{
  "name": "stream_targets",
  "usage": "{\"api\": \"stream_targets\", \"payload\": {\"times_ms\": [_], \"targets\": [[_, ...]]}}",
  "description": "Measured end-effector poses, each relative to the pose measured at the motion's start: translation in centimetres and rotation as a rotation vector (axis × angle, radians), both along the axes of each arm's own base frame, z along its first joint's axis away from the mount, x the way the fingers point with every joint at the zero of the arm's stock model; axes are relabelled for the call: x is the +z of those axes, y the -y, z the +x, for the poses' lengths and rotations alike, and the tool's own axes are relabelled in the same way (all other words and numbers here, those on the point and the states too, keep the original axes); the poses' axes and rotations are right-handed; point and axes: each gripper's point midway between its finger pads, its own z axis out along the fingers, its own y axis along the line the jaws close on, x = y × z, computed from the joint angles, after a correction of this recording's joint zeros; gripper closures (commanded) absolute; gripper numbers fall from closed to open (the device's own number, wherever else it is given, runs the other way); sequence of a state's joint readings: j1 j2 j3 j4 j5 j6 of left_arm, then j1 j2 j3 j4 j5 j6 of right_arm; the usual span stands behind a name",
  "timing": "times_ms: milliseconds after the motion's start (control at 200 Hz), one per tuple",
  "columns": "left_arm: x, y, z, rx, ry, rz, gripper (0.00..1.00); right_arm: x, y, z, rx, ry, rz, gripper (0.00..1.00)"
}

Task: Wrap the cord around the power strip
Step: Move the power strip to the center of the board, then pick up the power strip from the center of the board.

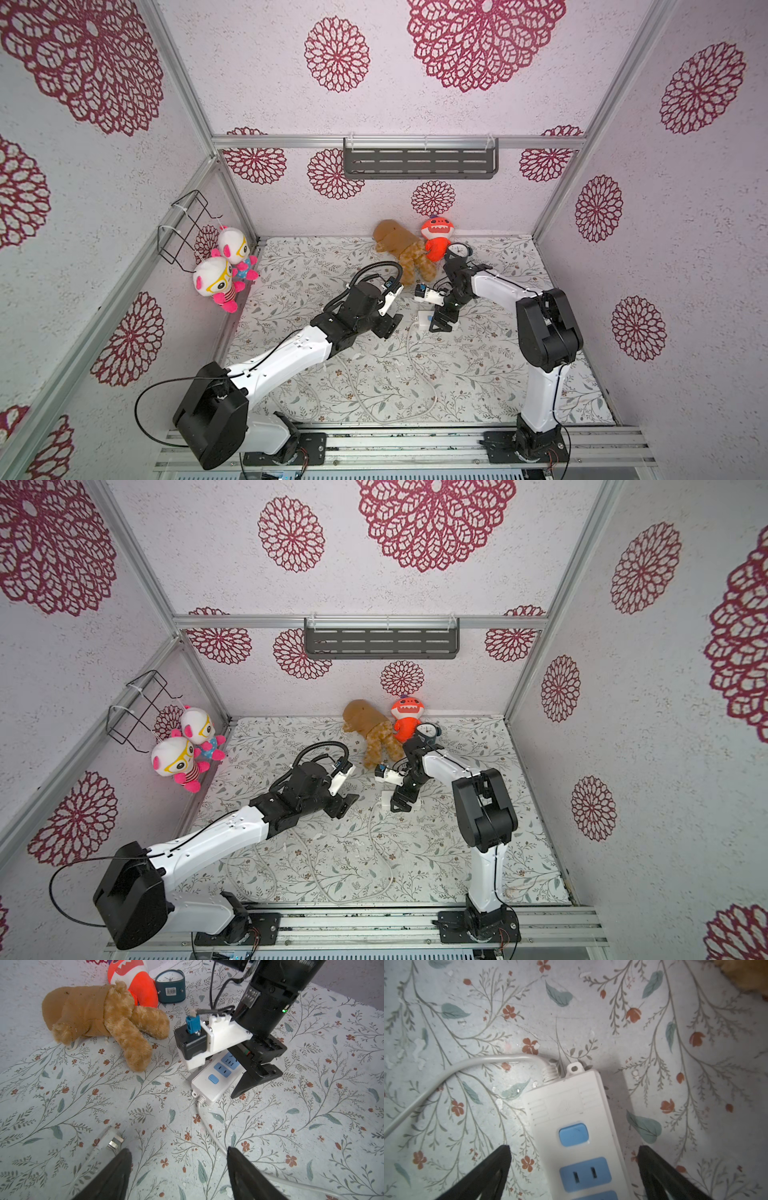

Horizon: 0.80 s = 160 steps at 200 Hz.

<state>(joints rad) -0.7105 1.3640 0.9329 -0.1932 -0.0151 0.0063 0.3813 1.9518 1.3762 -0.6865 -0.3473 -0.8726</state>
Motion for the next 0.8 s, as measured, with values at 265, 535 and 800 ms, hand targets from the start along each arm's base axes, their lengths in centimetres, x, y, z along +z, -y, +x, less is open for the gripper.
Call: {"api": "stream_targets", "payload": {"times_ms": [265,535,800], "targets": [[2.0,-0.5,-0.3,0.015,0.039,-0.031,0.24,-0.6,3.3,-0.5,0.061,0.061,-0.027,0.01],[1.1,-1.2,-0.8,0.027,0.025,-0.014,0.24,-0.4,6.1,1.3,0.043,0.108,-0.020,0.03],[1.1,-1.9,-1.0,0.047,0.035,-0.009,0.23,-0.2,5.9,1.9,0.087,0.129,0.001,0.14]]}}
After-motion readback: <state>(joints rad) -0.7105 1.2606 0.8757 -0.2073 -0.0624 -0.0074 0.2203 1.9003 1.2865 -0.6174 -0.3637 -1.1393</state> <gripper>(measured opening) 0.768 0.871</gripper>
